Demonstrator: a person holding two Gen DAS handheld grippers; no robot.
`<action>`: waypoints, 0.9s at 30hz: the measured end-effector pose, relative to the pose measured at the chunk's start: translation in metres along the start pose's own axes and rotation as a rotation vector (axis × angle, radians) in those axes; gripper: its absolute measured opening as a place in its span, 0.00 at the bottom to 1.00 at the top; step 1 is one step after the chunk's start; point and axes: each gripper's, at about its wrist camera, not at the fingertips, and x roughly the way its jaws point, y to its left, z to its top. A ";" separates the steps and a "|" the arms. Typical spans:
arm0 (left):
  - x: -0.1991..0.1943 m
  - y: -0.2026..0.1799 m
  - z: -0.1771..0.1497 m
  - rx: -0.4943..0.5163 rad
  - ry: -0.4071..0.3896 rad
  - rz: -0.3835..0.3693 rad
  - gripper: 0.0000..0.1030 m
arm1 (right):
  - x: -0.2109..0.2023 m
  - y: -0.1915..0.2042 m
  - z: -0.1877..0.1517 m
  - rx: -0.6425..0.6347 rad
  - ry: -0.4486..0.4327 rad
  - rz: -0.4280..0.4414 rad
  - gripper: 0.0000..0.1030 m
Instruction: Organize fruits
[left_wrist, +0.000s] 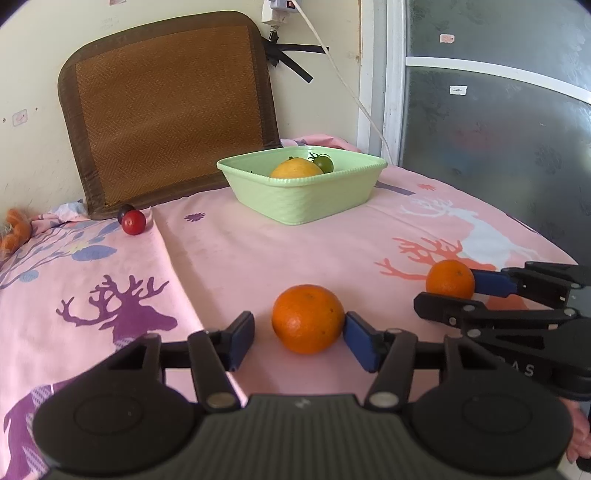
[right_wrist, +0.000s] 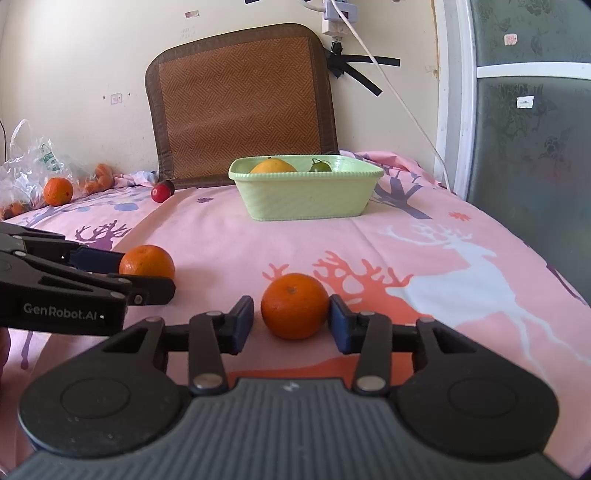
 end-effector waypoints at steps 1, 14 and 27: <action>0.000 0.000 0.000 0.001 0.001 0.000 0.56 | -0.001 0.000 0.000 0.000 0.000 -0.001 0.46; 0.001 0.001 0.000 0.001 0.004 0.008 0.61 | -0.014 -0.001 -0.002 -0.018 -0.026 -0.014 0.47; 0.000 0.000 -0.001 0.006 0.007 0.017 0.63 | -0.017 0.000 -0.003 -0.009 -0.032 -0.012 0.51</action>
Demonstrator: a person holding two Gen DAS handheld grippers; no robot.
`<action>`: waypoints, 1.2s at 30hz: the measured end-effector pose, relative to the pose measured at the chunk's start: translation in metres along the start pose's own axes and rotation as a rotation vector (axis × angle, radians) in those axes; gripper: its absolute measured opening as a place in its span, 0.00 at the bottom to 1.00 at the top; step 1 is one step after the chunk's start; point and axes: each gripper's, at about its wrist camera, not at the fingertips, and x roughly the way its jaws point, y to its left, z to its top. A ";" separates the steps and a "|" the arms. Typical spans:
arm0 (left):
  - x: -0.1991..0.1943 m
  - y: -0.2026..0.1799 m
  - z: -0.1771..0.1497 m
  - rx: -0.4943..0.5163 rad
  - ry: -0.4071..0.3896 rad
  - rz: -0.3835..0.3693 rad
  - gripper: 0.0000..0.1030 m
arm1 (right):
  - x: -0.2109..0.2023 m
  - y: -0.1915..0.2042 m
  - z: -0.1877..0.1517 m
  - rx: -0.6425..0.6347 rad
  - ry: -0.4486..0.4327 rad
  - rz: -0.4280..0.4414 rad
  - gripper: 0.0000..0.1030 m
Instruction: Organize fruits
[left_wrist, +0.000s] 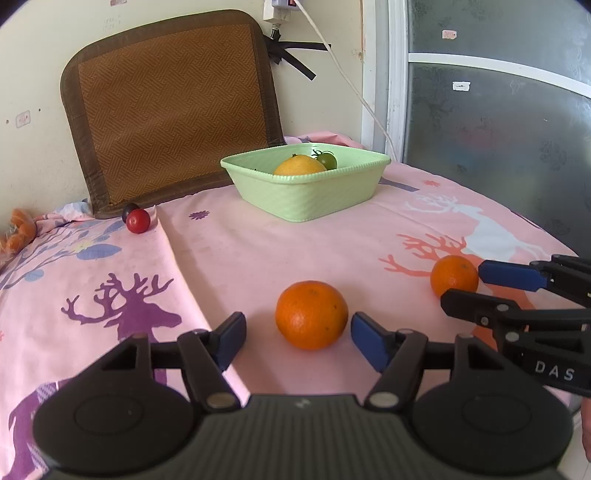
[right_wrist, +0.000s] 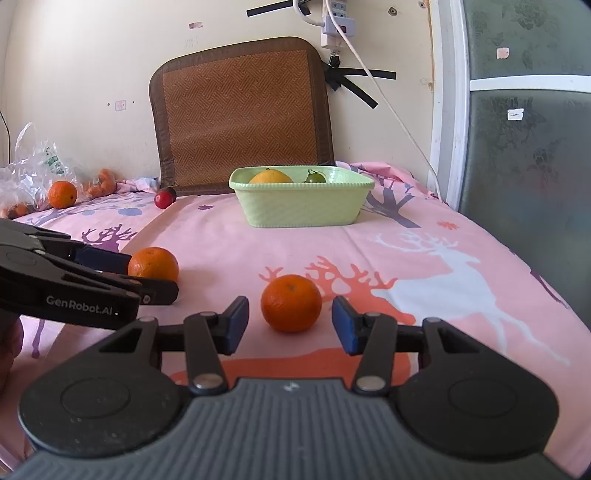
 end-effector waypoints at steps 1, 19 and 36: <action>0.000 0.000 0.000 0.000 0.000 0.000 0.64 | 0.000 0.000 0.000 0.001 0.000 0.001 0.51; -0.001 -0.001 0.000 -0.004 0.006 0.015 0.68 | 0.000 0.000 -0.001 0.011 0.001 0.006 0.51; -0.003 0.002 0.000 -0.014 -0.004 0.003 0.68 | 0.000 -0.003 -0.002 0.034 -0.001 0.008 0.51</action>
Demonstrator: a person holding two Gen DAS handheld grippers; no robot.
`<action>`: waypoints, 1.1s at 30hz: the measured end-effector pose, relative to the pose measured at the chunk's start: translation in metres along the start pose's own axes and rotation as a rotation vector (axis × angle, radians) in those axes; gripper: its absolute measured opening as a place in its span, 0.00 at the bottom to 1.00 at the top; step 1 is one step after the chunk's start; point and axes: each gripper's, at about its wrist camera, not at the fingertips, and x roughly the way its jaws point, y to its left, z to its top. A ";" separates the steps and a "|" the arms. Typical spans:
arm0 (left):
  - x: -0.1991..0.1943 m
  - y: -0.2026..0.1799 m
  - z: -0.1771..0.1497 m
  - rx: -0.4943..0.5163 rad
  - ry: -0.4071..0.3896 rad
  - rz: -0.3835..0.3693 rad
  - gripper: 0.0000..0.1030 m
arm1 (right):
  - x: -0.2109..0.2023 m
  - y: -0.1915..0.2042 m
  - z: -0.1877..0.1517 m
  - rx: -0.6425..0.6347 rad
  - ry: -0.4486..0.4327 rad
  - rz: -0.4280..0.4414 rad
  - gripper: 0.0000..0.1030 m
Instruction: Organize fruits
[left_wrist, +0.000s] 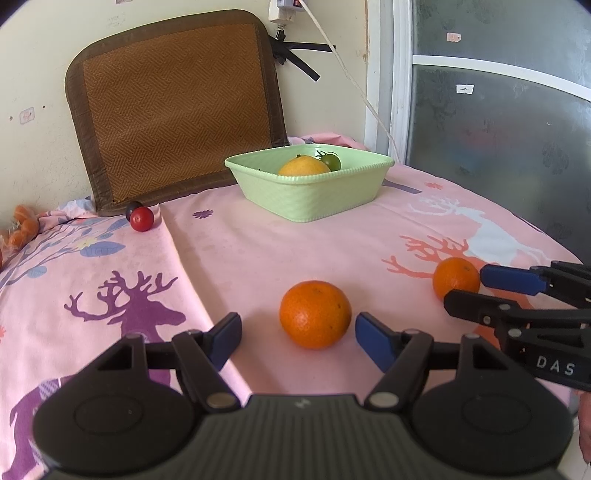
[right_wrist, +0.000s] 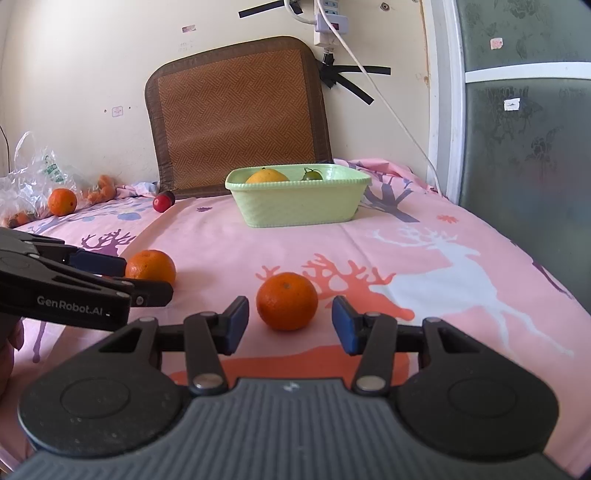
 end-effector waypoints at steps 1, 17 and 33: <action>-0.001 0.000 0.000 -0.002 -0.003 -0.002 0.68 | 0.000 0.000 0.000 0.001 0.000 0.001 0.51; -0.001 0.001 0.001 -0.013 0.000 -0.008 0.68 | 0.000 -0.003 0.000 0.014 -0.003 0.005 0.51; 0.001 0.004 0.001 -0.012 0.006 -0.013 0.69 | 0.000 -0.003 -0.001 0.019 0.000 0.016 0.51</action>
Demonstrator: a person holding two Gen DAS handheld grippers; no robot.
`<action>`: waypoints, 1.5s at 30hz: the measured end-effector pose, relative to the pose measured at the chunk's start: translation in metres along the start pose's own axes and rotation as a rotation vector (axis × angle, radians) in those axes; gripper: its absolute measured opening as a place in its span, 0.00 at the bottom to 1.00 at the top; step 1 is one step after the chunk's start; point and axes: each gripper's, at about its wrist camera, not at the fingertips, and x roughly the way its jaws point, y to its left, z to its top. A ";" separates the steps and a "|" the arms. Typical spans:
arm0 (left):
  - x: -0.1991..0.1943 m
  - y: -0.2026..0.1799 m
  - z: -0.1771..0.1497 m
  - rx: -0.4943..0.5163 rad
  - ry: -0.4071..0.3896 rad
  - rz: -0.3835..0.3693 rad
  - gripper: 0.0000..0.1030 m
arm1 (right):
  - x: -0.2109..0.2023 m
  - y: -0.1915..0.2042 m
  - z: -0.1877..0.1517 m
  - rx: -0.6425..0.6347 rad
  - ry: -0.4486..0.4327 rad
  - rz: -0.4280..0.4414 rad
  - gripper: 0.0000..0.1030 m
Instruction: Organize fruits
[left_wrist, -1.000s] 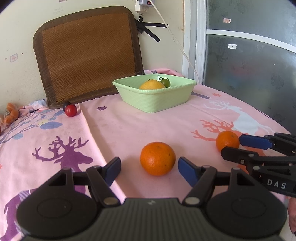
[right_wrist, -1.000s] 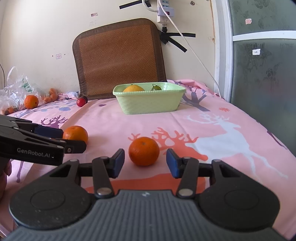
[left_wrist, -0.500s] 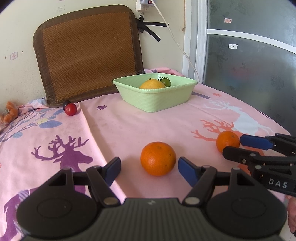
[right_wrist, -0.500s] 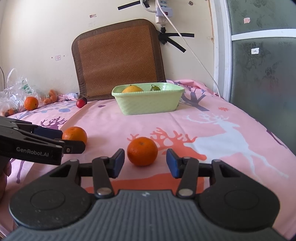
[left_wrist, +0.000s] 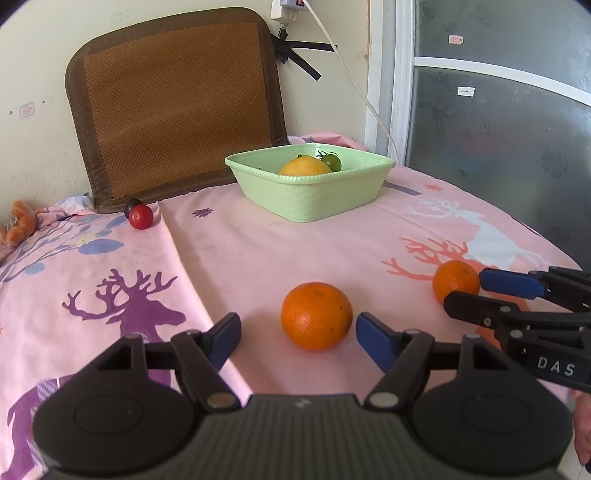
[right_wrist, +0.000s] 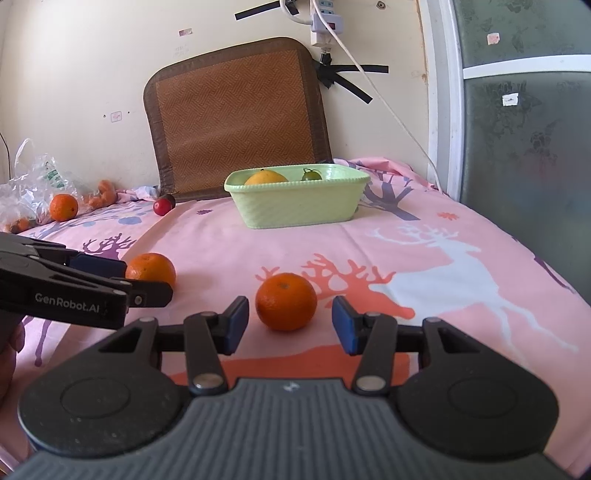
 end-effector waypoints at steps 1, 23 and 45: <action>0.000 0.000 0.000 0.000 -0.001 -0.001 0.69 | 0.000 0.000 0.000 0.000 0.001 0.001 0.51; 0.006 -0.004 0.006 0.016 0.016 -0.037 0.40 | 0.009 -0.006 0.003 -0.007 0.010 0.046 0.38; 0.138 0.048 0.167 -0.114 0.036 -0.121 0.40 | 0.142 -0.044 0.112 -0.029 -0.014 0.110 0.39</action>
